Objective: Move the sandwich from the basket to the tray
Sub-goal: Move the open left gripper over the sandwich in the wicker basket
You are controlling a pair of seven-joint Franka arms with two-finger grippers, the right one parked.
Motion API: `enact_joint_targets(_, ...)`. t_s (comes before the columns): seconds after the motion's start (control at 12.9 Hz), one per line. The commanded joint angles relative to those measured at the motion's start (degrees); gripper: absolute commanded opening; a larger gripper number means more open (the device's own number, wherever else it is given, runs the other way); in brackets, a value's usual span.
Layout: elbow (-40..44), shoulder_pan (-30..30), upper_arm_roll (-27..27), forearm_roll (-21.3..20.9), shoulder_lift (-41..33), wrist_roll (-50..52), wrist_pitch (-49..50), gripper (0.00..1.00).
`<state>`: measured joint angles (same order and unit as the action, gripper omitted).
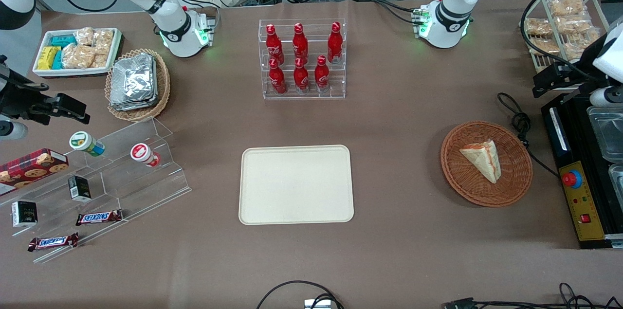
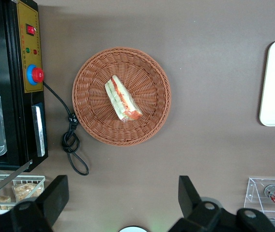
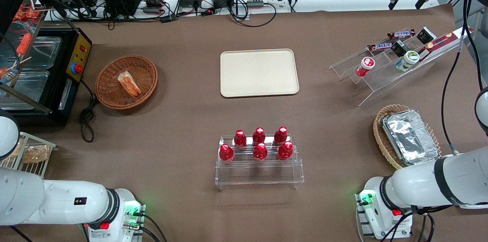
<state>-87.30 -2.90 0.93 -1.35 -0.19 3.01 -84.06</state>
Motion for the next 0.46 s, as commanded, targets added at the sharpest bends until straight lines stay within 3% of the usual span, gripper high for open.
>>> enact_joint_targets(0.0, 0.8, -0.4, 0.5, 0.6, 0.2, -0.3, 0.7, 1.0)
enact_joint_targets(0.39, -1.9, 1.1, 0.5, 0.3, 2.4, 3.5, -0.7, 1.0)
